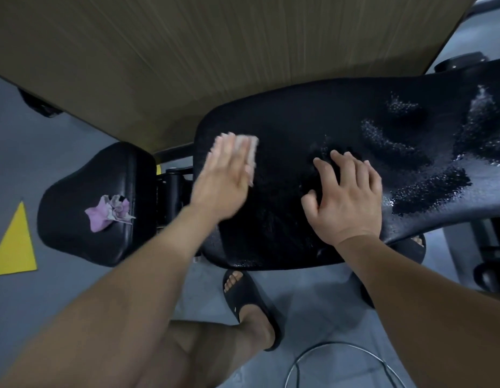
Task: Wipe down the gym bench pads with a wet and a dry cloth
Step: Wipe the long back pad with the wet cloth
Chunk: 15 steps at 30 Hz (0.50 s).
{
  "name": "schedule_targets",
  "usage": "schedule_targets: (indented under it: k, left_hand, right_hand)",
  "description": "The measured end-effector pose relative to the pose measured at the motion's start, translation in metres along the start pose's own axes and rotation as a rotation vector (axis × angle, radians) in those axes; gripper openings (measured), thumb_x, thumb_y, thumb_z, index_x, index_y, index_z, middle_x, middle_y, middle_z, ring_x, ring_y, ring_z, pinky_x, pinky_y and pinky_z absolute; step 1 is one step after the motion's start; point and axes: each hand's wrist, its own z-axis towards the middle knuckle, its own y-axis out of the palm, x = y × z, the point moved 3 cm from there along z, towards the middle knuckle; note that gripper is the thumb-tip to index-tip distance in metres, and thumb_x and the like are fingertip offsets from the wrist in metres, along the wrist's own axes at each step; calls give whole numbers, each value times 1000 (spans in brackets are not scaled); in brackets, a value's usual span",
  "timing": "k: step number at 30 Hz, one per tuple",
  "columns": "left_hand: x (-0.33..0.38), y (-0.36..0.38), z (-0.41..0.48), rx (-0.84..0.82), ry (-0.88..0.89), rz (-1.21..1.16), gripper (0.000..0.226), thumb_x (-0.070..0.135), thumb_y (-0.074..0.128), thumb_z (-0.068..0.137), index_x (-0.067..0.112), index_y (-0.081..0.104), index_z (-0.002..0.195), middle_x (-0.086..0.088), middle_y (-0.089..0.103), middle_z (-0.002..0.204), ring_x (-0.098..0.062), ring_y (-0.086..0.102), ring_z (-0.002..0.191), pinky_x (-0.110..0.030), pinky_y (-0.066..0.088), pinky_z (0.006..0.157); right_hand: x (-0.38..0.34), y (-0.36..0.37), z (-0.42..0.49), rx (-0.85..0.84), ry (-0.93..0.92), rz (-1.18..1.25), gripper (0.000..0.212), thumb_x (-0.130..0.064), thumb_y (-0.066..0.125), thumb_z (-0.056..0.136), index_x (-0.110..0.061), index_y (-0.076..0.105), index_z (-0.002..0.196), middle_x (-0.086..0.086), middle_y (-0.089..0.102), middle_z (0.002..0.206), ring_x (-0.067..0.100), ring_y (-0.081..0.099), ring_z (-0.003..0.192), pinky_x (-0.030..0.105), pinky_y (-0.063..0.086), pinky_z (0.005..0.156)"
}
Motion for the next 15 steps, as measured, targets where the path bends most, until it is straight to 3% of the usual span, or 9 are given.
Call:
schedule_targets:
  k: [4,7,10,15]
  left_hand:
    - [-7,-4,22,4,-272,-119,60,33,21,108,19,1,163,-13,-5,170,-29,-12,156,-42,-4,127]
    - [21,3,-15,17,-145,-98,61,33,25,108,19,2,163,-13,-5,170,-29,-12,156,-41,-5,127]
    - [5,4,-35,-16,-28,-98,61,37,26,108,28,4,163,-3,-3,171,-21,-11,157,-38,-2,127]
    - [-14,6,-9,-6,-260,-137,60,37,18,107,23,4,163,-11,-4,170,-27,-12,156,-42,-4,127]
  right_hand:
    - [1,2,0,16,-4,-6,57,-39,50,87,-18,58,139,10,52,147,30,41,142,48,22,122]
    - [1,1,0,26,-2,4,56,-38,51,86,-18,59,138,10,53,146,30,42,142,48,22,122]
    - [1,1,0,33,0,6,56,-38,51,85,-18,60,137,10,54,146,31,43,141,49,23,122]
    - [0,1,0,9,-5,8,57,-39,49,86,-19,58,138,9,52,147,30,41,142,48,21,122]
